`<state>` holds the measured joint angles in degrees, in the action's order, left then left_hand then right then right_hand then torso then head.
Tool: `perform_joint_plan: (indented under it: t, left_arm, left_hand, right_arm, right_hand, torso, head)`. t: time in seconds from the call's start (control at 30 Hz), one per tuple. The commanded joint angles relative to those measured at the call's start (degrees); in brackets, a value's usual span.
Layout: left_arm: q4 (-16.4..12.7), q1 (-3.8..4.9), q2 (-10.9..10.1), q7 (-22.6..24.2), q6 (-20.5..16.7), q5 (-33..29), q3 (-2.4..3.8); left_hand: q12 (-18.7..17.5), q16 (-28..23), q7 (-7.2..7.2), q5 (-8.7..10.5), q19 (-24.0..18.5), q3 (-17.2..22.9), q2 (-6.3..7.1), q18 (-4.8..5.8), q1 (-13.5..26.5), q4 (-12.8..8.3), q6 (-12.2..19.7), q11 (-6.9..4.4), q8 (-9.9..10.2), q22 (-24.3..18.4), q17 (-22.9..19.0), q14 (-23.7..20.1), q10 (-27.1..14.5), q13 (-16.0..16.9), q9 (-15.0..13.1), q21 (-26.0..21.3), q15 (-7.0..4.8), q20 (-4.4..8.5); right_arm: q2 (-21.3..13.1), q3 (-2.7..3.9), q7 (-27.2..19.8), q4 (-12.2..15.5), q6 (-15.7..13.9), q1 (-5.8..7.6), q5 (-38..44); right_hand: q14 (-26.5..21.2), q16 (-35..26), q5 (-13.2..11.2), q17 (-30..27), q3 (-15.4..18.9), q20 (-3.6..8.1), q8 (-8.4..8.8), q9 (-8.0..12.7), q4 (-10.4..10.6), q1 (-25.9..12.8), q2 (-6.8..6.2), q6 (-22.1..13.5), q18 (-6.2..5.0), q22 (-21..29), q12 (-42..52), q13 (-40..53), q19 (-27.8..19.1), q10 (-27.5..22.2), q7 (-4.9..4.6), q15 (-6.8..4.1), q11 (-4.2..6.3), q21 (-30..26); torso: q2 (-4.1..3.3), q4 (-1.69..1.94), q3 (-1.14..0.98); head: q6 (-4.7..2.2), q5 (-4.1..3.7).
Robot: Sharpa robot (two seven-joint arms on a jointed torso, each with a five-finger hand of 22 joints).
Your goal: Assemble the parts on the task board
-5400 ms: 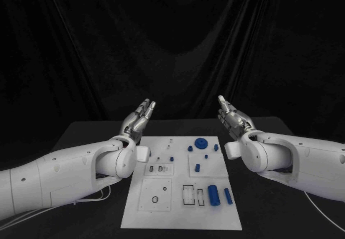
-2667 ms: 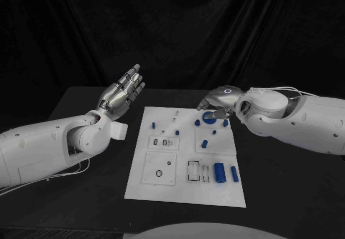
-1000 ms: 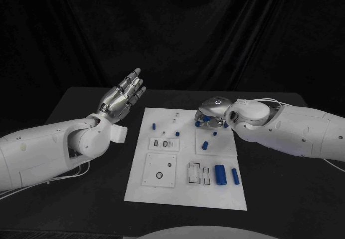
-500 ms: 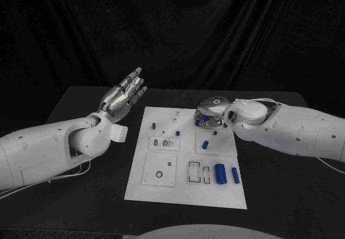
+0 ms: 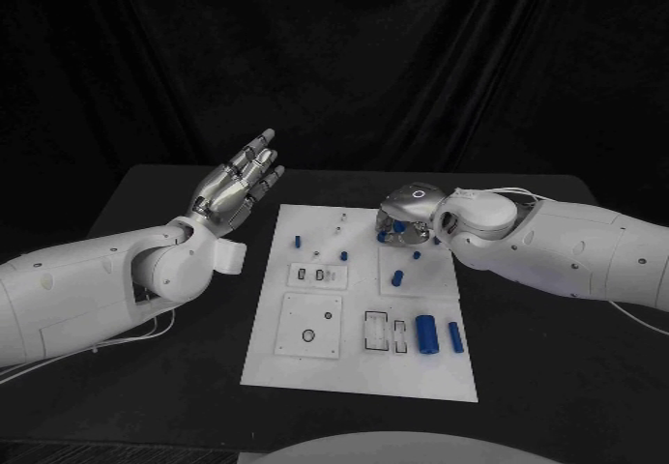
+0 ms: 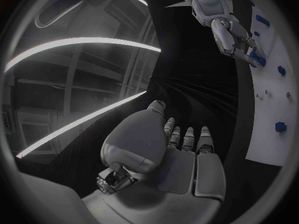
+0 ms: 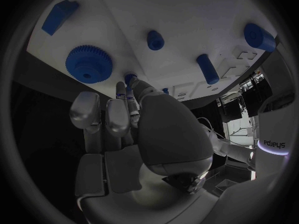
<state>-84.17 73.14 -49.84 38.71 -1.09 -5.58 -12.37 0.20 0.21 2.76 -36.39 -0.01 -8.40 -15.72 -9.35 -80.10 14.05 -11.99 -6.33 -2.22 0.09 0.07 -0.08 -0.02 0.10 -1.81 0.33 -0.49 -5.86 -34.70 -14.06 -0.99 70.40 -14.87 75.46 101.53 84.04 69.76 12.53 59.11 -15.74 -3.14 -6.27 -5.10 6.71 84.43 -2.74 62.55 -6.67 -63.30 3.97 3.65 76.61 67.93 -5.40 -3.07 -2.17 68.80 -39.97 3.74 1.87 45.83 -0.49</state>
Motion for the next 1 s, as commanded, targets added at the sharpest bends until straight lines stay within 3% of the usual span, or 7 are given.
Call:
perform_joint_plan:
  t: [0.03, 0.23, 0.57, 1.0]
  left_arm:
    - [-0.04, -0.06, -0.07, 1.08, 0.98, 0.03, 0.06]
    - [-0.11, -0.08, -0.41, 0.87, 0.97, 0.03, 0.05]
    - [-0.26, -0.10, -0.52, 0.38, 0.80, 0.03, 0.05]
    - [-0.73, -0.10, -0.41, -0.17, 0.74, 0.03, 0.05]
  left_hand:
    - [-0.20, -0.21, 0.06, -0.44, 0.01, 0.29, 0.12, -0.72, -0.60, -0.14, -0.47, 0.56, -0.25, -0.09, -0.07, 0.08, 0.02, -0.10, -0.06, -0.33, 0.40, -0.40]
    - [-0.20, -0.21, 0.01, -0.62, 0.01, 0.42, 0.15, -0.72, -0.68, -0.28, -0.66, 0.62, -0.31, -0.09, -0.07, 0.08, 0.02, -0.10, -0.09, -0.33, 0.45, -0.47]
    - [-0.20, -0.21, -0.18, -0.82, 0.01, 0.60, 0.21, -0.74, -0.73, -0.45, -0.87, 0.82, -0.41, -0.09, -0.07, 0.08, 0.02, -0.10, -0.12, -0.33, 0.55, -0.61]
    - [-0.20, -0.21, -0.27, -0.87, 0.01, 0.64, 0.28, -0.75, -0.74, -0.52, -0.96, 0.92, -0.45, -0.09, -0.07, 0.08, 0.02, -0.10, -0.13, -0.33, 0.59, -0.67]
  right_arm:
    - [-0.12, -0.07, -0.15, -0.05, -0.59, -0.31, 0.48]
    - [-0.74, -0.05, 0.15, 0.85, -1.42, 0.00, -1.03]
    - [-0.50, 0.11, 0.84, 2.43, -2.01, 2.94, -3.58]
    - [4.05, 0.39, 0.77, -2.83, -0.72, 3.60, -7.59]
  right_hand:
    - [1.21, 0.29, 0.52, -0.04, -0.41, 0.32, -0.79, -1.33, -0.01, 0.08, -0.54, 1.65, 0.48, -0.22, 0.01, 0.03, 0.03, 0.94, 0.43, -0.46, 0.00, 0.24]
    - [1.21, 0.31, 0.80, -0.08, -0.45, 0.37, -1.55, -2.35, 0.11, -0.25, -0.75, 3.44, 0.62, -1.12, -0.03, 0.01, 0.29, 2.90, 0.62, -0.52, 0.16, 0.75]
    - [1.26, 0.52, 2.36, 0.12, -0.49, 0.13, -1.64, -3.08, 0.48, -0.85, -0.97, 3.93, 0.85, -2.19, -0.27, -0.05, 0.71, 4.20, 0.39, -0.13, -0.06, 1.42]
    - [1.33, 0.94, 4.56, 0.56, -1.14, -0.39, -0.91, -3.34, 0.59, -0.99, -1.29, 3.20, 0.94, -2.71, -0.47, -0.10, 0.74, 3.74, -0.10, 0.57, -0.40, 1.61]
  torso:
    - [0.01, 0.03, 0.03]
    - [0.02, 0.03, 0.01]
    - [0.04, 0.01, 0.06]
    - [-0.16, 0.38, 0.25]
  head:
    - [0.12, 0.20]
    - [0.26, 0.67]
    - [0.71, 0.90]
    - [1.39, 1.32]
